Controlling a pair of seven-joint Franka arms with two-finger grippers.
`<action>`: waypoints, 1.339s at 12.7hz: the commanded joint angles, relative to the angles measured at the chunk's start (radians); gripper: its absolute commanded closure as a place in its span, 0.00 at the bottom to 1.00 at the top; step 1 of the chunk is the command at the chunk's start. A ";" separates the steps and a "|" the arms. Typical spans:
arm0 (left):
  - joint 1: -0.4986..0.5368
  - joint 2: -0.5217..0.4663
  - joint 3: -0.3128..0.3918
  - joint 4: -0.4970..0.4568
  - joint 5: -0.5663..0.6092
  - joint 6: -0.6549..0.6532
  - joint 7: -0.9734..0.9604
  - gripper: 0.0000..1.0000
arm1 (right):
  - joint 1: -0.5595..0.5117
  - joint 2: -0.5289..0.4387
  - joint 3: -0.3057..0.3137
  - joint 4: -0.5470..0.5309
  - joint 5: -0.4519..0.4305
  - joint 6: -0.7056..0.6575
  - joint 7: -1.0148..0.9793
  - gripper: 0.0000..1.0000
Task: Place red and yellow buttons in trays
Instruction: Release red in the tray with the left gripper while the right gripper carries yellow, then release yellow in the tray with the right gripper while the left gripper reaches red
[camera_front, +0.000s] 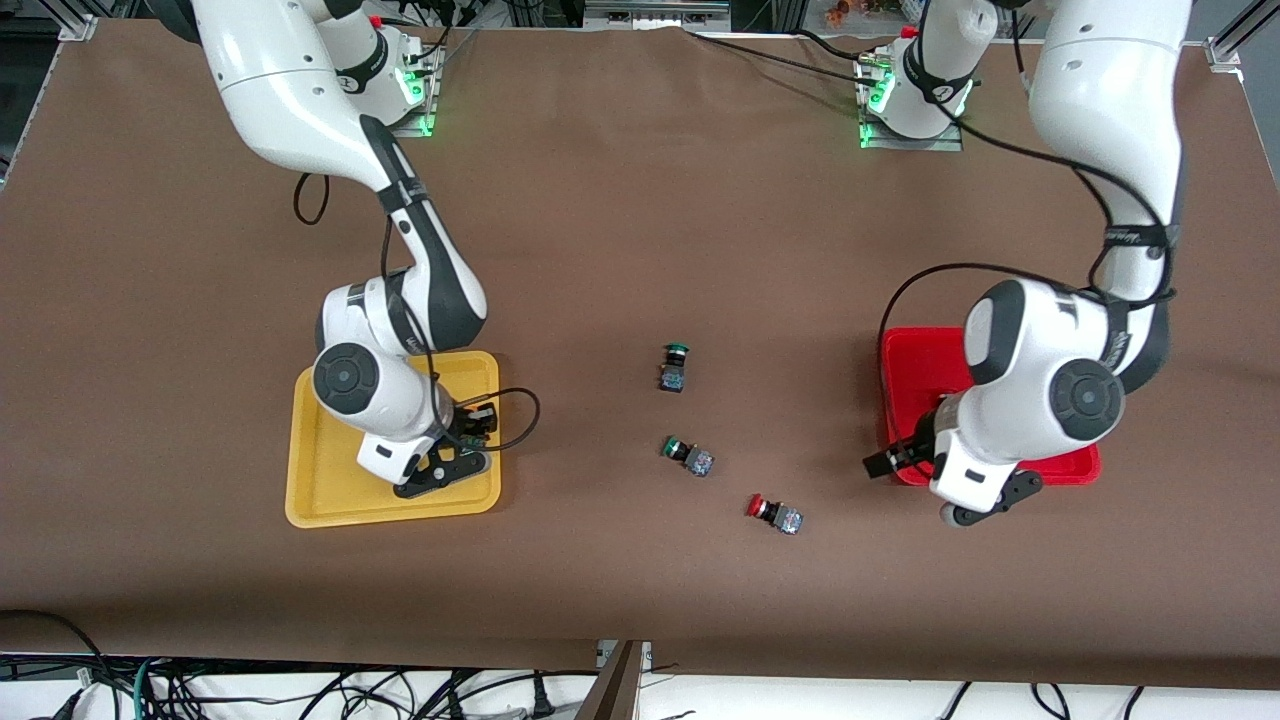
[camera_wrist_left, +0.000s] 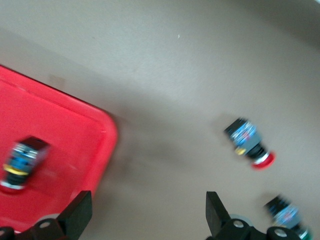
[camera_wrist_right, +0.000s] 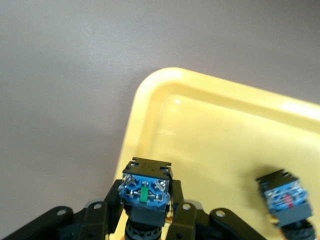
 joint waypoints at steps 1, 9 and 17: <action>-0.070 0.138 0.004 0.130 -0.023 0.108 -0.298 0.00 | -0.012 -0.008 0.003 -0.057 0.002 0.061 -0.084 0.89; -0.136 0.295 -0.003 0.152 -0.054 0.438 -0.515 0.00 | 0.002 -0.203 0.007 -0.062 -0.003 -0.198 0.207 0.01; -0.150 0.335 -0.006 0.153 -0.073 0.471 -0.460 0.42 | -0.018 -0.675 0.007 -0.243 -0.134 -0.506 0.267 0.00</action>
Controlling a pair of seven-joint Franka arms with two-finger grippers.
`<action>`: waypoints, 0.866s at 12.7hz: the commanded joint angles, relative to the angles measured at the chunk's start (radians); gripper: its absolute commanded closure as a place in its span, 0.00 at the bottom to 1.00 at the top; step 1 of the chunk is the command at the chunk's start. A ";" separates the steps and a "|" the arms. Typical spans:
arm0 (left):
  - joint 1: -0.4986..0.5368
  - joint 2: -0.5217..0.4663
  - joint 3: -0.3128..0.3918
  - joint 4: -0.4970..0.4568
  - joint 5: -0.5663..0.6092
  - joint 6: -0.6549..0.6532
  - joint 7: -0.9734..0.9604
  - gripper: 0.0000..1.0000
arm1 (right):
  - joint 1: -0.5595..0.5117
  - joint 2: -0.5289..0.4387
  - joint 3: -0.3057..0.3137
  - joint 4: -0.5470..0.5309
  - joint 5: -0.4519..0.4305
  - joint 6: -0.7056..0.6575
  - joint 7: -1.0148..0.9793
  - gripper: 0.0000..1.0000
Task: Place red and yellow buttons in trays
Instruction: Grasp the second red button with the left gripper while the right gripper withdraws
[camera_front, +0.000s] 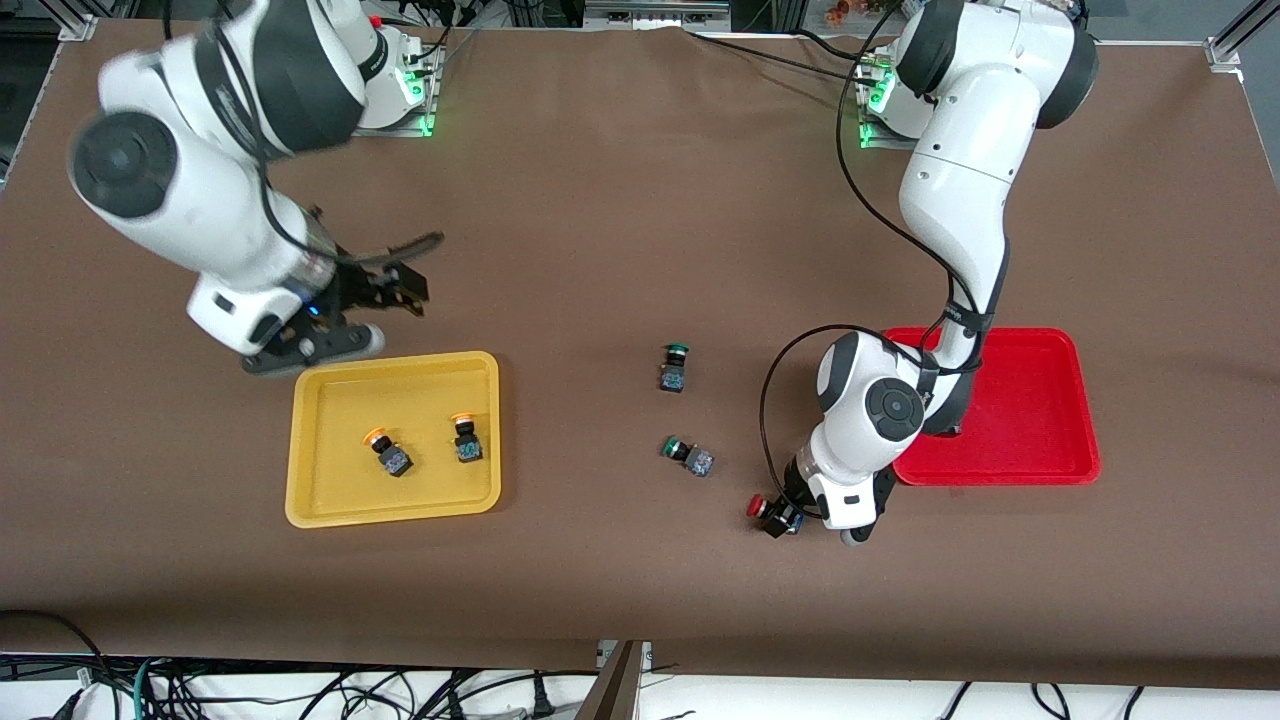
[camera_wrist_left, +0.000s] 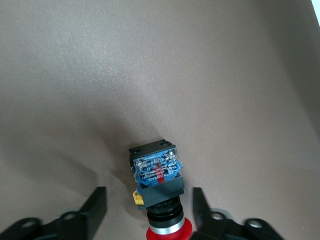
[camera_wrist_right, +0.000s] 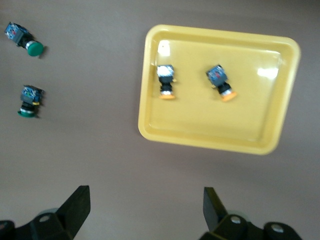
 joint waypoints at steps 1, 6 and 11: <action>-0.006 0.033 0.004 0.041 -0.035 0.009 0.047 0.42 | -0.081 -0.184 0.036 -0.211 -0.050 0.028 0.004 0.00; -0.003 0.026 0.005 0.036 -0.033 0.003 0.051 0.78 | -0.209 -0.235 0.144 -0.220 -0.100 0.006 0.000 0.00; 0.027 -0.093 0.050 0.024 0.054 -0.323 0.126 0.81 | -0.216 -0.227 0.121 -0.200 -0.097 0.002 -0.009 0.00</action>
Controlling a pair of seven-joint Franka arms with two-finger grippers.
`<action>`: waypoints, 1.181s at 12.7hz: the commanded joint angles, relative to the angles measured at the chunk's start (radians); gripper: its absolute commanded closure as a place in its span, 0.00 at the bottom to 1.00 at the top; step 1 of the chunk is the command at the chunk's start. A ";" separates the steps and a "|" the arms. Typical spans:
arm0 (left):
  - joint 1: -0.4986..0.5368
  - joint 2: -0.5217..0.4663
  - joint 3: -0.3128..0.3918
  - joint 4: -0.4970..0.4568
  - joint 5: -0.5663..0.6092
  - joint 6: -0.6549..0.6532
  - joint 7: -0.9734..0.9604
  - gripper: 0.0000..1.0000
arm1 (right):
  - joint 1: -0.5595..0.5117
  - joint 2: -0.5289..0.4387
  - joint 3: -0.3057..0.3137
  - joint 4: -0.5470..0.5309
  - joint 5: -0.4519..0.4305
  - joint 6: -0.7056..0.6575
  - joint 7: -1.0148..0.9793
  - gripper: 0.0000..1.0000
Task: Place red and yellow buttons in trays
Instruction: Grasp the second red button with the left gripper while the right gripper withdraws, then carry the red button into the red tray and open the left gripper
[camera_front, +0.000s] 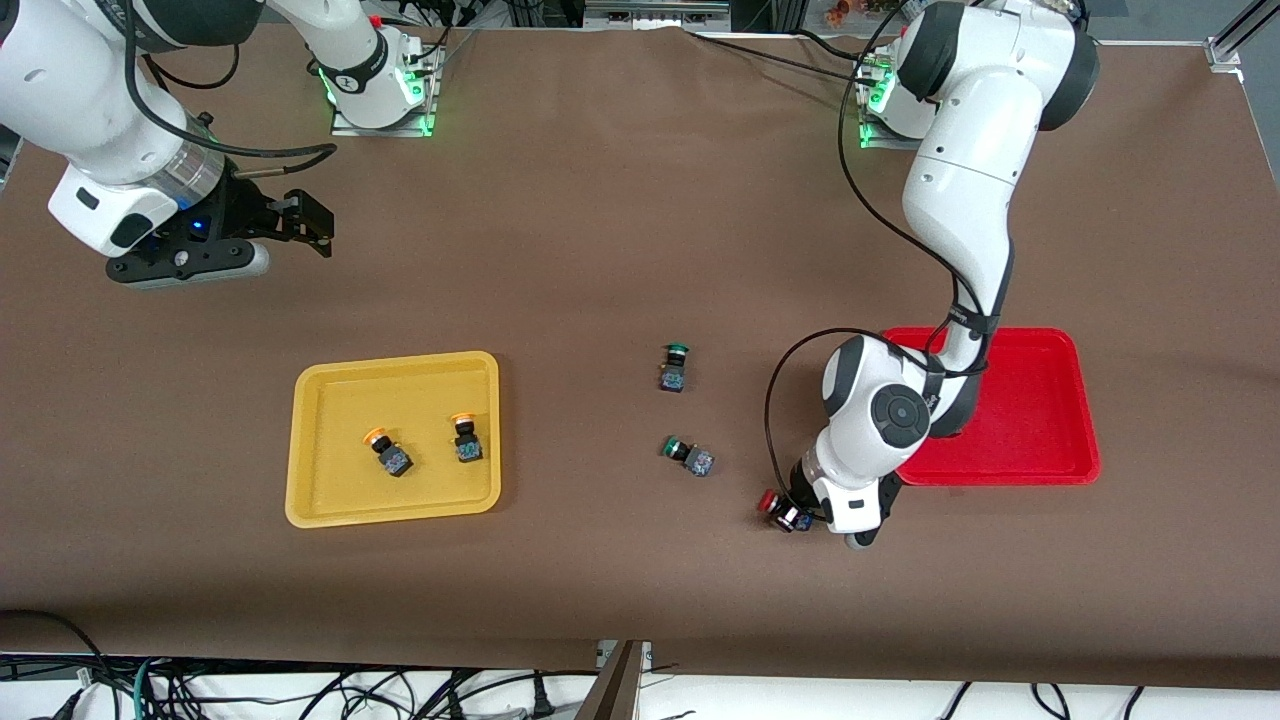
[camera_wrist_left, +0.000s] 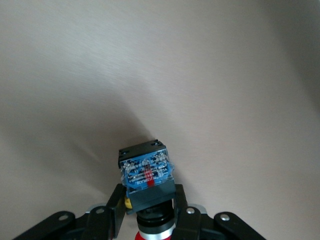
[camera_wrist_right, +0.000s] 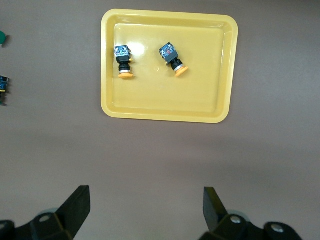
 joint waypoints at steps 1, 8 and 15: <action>0.035 -0.102 0.024 -0.011 0.079 -0.272 0.145 0.81 | -0.020 -0.008 -0.025 0.000 -0.014 0.001 -0.011 0.00; 0.256 -0.218 0.032 -0.042 0.259 -0.788 0.825 0.85 | -0.024 0.044 -0.062 0.086 0.008 -0.025 -0.001 0.00; 0.384 -0.277 0.021 -0.267 0.256 -0.572 1.129 0.01 | -0.021 0.056 -0.062 0.109 0.003 -0.018 0.000 0.00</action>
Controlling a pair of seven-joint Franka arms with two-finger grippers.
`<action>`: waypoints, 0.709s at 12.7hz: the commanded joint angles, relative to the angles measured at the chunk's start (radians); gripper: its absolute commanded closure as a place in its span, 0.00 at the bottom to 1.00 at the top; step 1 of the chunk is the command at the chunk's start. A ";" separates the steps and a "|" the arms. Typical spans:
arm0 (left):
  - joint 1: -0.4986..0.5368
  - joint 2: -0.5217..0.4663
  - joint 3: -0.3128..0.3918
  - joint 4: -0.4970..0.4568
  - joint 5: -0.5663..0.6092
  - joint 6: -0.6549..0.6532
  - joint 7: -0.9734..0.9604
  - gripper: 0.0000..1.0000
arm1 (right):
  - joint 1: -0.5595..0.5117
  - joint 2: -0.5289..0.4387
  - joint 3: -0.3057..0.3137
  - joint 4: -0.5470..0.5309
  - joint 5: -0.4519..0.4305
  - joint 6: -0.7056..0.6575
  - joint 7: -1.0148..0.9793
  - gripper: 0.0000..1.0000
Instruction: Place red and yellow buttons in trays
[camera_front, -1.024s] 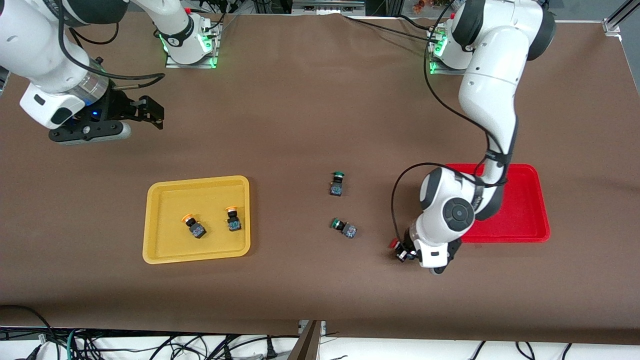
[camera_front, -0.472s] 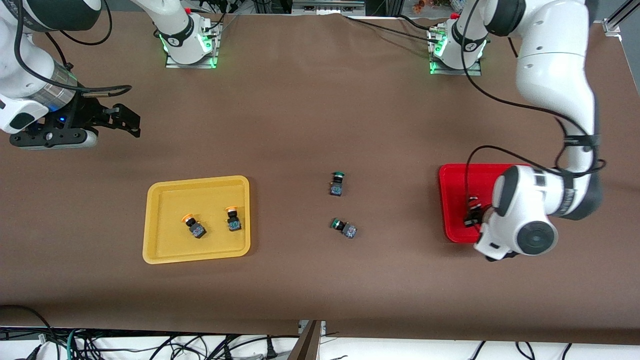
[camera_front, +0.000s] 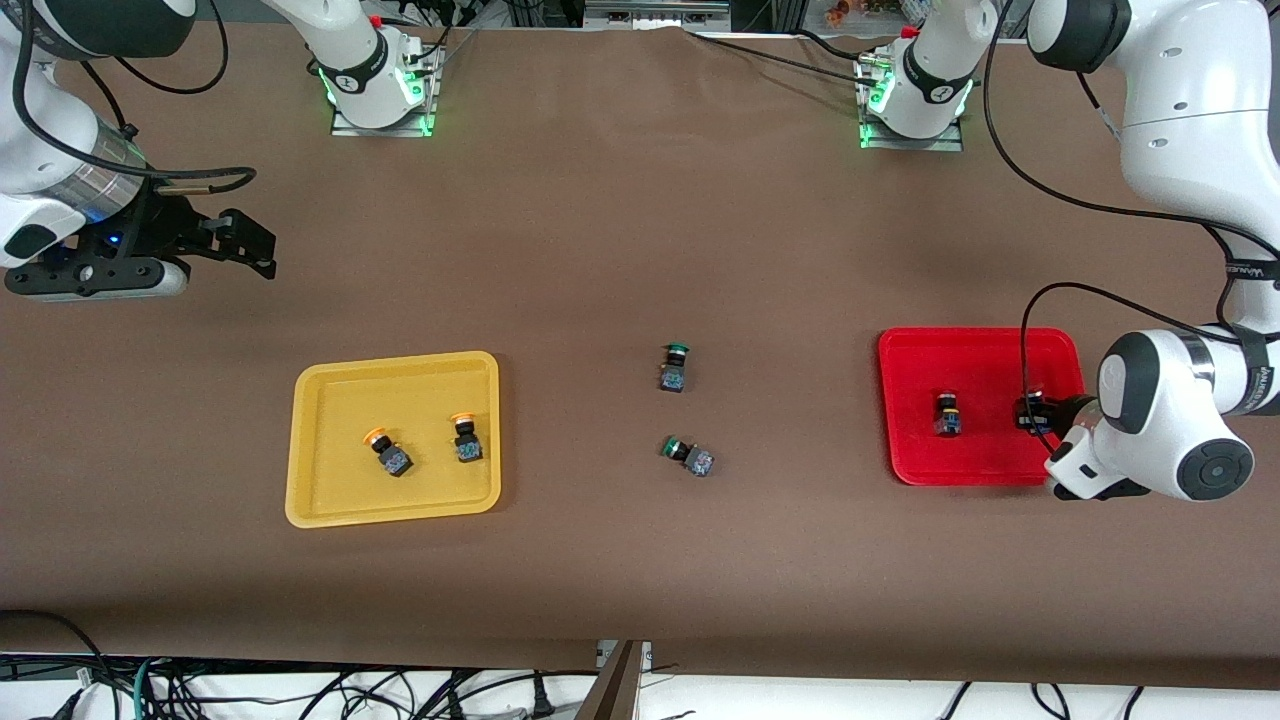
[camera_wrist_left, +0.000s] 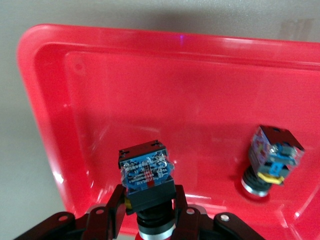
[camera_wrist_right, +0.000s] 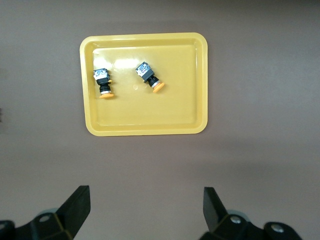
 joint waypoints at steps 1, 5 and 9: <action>-0.009 -0.066 -0.015 -0.082 0.006 0.044 0.015 0.00 | -0.003 0.023 0.004 0.030 0.005 -0.016 0.009 0.00; -0.020 -0.201 -0.015 -0.073 0.018 0.012 0.015 0.00 | -0.003 0.024 0.004 0.030 0.004 -0.019 -0.008 0.00; -0.010 -0.418 -0.012 -0.071 0.008 -0.056 0.117 0.00 | -0.004 0.023 0.002 0.039 -0.005 -0.025 -0.011 0.00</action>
